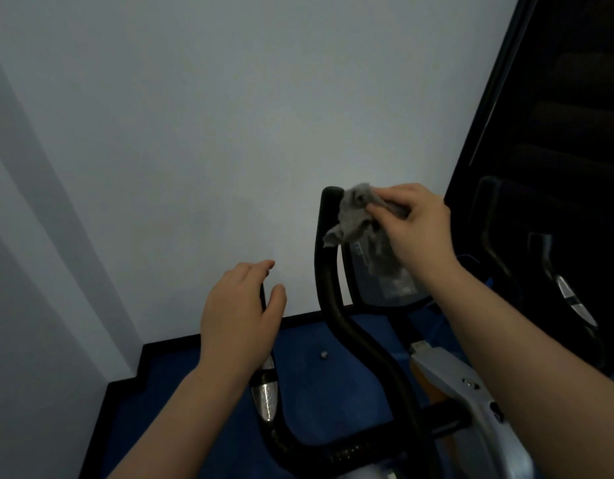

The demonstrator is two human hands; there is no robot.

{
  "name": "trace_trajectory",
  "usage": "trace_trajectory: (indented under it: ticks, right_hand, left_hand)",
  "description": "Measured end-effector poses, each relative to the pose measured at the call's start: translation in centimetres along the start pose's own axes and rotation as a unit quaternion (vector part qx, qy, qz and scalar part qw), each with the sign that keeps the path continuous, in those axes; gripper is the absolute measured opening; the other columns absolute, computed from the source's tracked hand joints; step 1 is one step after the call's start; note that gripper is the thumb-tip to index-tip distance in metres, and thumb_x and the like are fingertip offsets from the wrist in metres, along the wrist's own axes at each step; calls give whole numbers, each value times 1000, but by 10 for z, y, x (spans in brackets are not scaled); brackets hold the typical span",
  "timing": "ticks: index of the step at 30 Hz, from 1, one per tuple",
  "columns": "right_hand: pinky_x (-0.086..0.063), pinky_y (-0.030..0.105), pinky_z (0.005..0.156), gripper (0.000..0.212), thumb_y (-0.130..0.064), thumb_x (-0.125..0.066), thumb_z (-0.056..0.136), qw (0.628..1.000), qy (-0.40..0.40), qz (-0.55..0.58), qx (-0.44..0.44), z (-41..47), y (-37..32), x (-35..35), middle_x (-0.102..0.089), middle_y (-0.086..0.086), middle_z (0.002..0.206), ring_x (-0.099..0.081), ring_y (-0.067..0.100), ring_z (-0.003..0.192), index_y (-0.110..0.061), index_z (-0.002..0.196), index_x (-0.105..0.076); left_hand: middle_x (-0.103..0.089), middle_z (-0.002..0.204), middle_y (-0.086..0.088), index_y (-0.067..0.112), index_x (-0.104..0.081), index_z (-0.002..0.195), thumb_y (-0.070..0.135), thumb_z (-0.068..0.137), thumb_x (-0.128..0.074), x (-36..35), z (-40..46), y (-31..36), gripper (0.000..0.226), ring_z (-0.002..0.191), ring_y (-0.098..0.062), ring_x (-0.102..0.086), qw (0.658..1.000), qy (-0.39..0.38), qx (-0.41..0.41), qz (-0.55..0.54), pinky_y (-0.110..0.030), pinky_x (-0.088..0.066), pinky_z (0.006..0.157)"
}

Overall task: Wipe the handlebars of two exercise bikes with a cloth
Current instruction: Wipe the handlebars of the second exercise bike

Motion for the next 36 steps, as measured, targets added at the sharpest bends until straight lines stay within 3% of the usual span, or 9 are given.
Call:
trace_trajectory:
  ticks: [6, 11, 13, 16, 20, 23, 28, 31, 36]
  right_hand:
    - [-37, 10, 64, 9, -16, -64, 87, 996, -19, 52, -73, -43, 8, -47, -58, 2, 82, -51, 3, 72, -20, 79, -67]
    - [-46, 19, 73, 14, -16, -69, 84, 981, -163, -18, -105, -77, 29, -41, -63, 4, 91, -60, 13, 85, -14, 97, -74]
    - [-48, 20, 77, 13, -17, -68, 85, 991, -94, 7, -94, -54, 19, -30, -66, 5, 94, -61, 13, 86, -14, 95, -75]
    - [-36, 2, 65, 9, -20, -64, 87, 997, -15, 19, -78, -43, -3, -37, -60, 5, 88, -54, 9, 77, -14, 83, -70]
    - [-35, 3, 59, 11, -19, -65, 87, 991, -102, -48, -69, -75, 5, -50, -52, -1, 87, -49, 1, 70, -11, 86, -71]
    - [-40, 16, 68, 14, -17, -67, 85, 980, -175, -92, -6, -66, -3, -37, -58, 2, 92, -57, 14, 83, -15, 96, -75]
    - [-49, 32, 57, 14, -15, -63, 87, 963, -72, -155, 207, -18, -71, -31, -54, 14, 100, -55, 24, 79, -10, 98, -70]
    - [-46, 31, 45, 16, -11, -65, 85, 933, -103, -240, 247, -18, -67, -54, -51, 16, 97, -53, 28, 79, -6, 100, -65]
    - [-50, 36, 49, 11, -15, -62, 87, 910, -211, -230, 271, -57, -41, -73, -45, 11, 95, -42, 16, 75, -9, 96, -66]
  left_hand:
    - [-61, 113, 3, 19, -56, 126, 34, 90, -45, -2, 1, -1, 41, 100, -9, -51, 1000, 7, 6, 5, -24, -38, 81]
    - [-63, 109, 2, 18, -59, 123, 36, 86, -42, -4, 2, -1, 44, 97, -11, -53, 1000, 12, 3, 6, -26, -41, 79]
    - [-63, 109, 2, 18, -59, 123, 36, 86, -42, -3, 2, -1, 44, 98, -12, -54, 1000, 11, 1, 11, -27, -41, 78]
    - [-62, 110, 4, 20, -58, 124, 37, 86, -42, -1, 1, -1, 44, 100, -11, -53, 1000, 13, 5, 5, -26, -41, 79]
    - [-62, 108, 4, 19, -59, 123, 36, 86, -43, -1, 1, -1, 44, 97, -10, -52, 1000, 17, 4, 3, -25, -40, 77]
    - [-63, 107, 2, 18, -60, 122, 35, 86, -43, -2, 2, -1, 43, 96, -10, -53, 1000, 17, 7, 1, -26, -41, 77]
    - [-62, 109, 2, 18, -58, 125, 35, 86, -43, -1, 2, -1, 45, 98, -13, -54, 1000, 2, -3, 8, -26, -42, 80]
    - [-62, 109, 2, 18, -56, 126, 35, 85, -44, 0, 1, -2, 46, 99, -14, -54, 1000, -5, -8, 7, -27, -43, 81]
    - [-61, 112, 1, 18, -55, 128, 26, 90, -53, 0, -1, -1, 39, 102, -15, -53, 1000, 0, 0, -6, -27, -41, 84]
Point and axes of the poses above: each hand's wrist, its own z-axis towards the middle knuckle, its own x-axis out of the back of the hand, y = z × x, the point moved 8 cm from there along z, towards the middle knuckle
